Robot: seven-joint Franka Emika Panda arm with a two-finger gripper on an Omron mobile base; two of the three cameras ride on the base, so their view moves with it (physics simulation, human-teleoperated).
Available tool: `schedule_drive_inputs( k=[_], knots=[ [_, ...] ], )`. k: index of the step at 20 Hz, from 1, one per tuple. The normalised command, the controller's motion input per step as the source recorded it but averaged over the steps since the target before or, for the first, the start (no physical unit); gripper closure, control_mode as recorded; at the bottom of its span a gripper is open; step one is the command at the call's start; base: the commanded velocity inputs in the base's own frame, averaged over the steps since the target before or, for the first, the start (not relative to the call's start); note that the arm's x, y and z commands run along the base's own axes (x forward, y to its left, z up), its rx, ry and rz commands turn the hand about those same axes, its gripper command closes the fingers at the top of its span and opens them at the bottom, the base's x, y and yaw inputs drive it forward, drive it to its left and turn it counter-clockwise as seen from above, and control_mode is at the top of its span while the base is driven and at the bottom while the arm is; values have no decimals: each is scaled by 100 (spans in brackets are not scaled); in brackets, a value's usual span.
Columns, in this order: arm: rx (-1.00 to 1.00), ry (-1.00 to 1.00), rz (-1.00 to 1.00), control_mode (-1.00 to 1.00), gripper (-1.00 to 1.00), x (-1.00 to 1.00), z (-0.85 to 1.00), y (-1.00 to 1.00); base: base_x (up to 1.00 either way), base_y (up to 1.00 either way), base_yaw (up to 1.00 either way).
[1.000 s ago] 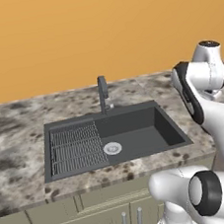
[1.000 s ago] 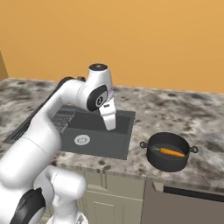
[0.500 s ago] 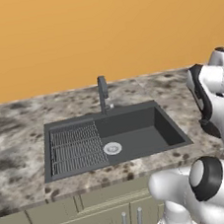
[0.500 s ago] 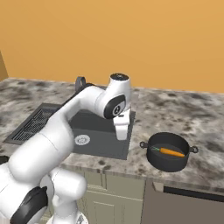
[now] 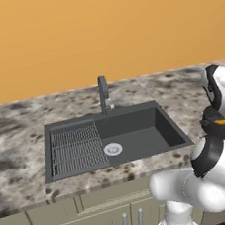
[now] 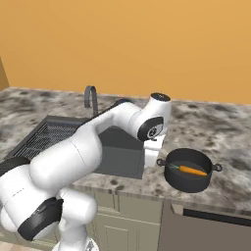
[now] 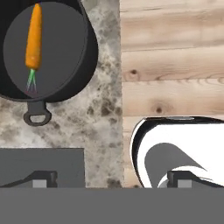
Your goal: Dump the carrot from the pot into the sink. Then turn on the water and wash the carrot. Then turn off the water and put the carrot back in the pot.
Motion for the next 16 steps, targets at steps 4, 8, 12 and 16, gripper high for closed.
schedule_drive_inputs(
  k=[4,8,12,16],
  knots=[
    [7,8,-21,-100,-100,-5,-28,-51,0,0,0],
    [5,9,-21,-100,-100,-3,-32,-50,0,0,0],
    [3,8,-20,-100,-100,-1,-32,-46,0,0,0],
    [2,6,-17,-100,-100,0,-30,-40,0,0,0]
  ],
)
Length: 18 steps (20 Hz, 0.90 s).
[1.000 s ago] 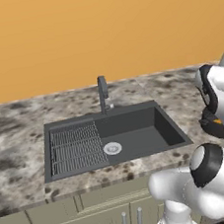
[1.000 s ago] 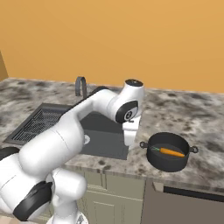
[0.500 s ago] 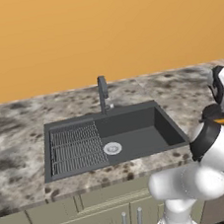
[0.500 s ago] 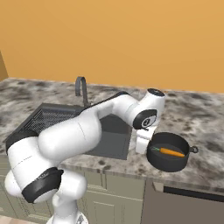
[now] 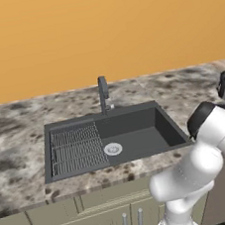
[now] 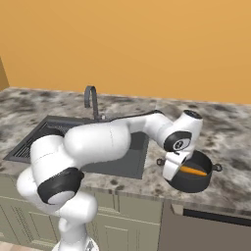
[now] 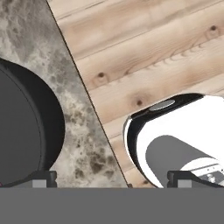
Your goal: Dump the carrot from the pot into the sink. Then turn on the water and wash the carrot. Then turn off the water and put the carrot back in the pot.
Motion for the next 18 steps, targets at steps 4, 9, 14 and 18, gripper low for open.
schedule_drive_inputs(
  k=[4,9,14,18],
  knots=[
    [1,2,-9,-100,-100,0,-26,-25,0,0,0],
    [0,0,0,-100,-100,2,-20,-6,0,0,0],
    [0,0,3,-100,-100,8,-15,0,0,0,0],
    [0,0,5,-100,-100,12,-17,0,0,0,0]
  ],
)
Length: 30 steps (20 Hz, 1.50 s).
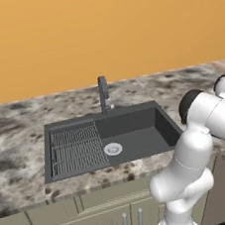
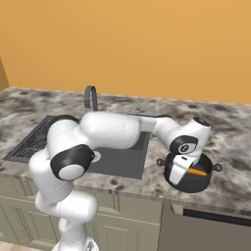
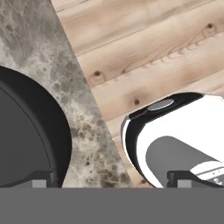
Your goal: Dump the carrot from the pot into the sink. Then turn on the water and wash the carrot. Then turn off the water and put the carrot back in the pot.
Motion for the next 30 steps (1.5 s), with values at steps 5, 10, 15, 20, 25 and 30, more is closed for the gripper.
schedule_drive_inputs(
  k=[5,10,15,20,25,30],
  knots=[
    [0,0,4,-100,-100,13,-17,0,0,0,0],
    [0,0,2,-100,-100,17,-18,0,0,0,0],
    [0,0,1,-100,-100,15,-15,-1,0,0,0],
    [0,0,0,-100,-100,9,-14,-3,0,0,0],
    [0,0,0,-100,-100,12,-13,-3,0,0,0],
    [0,0,0,-100,-100,14,-3,-8,0,0,0]
  ],
)
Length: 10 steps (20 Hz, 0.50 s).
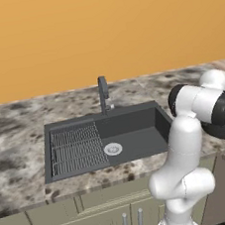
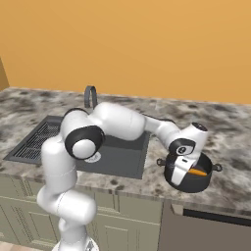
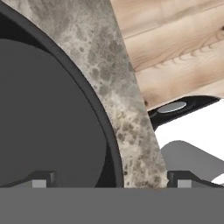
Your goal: Dump the carrot from the pot into the sink. Then turn on the water and wash the carrot. Then turn off the water and put the carrot back in the pot.
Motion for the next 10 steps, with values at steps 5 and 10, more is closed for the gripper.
schedule_drive_inputs(
  k=[5,10],
  knots=[
    [0,0,0,-100,-100,10,-3,-11,0,0,0],
    [0,0,0,-100,-100,0,-25,-1,0,0,0]
  ],
)
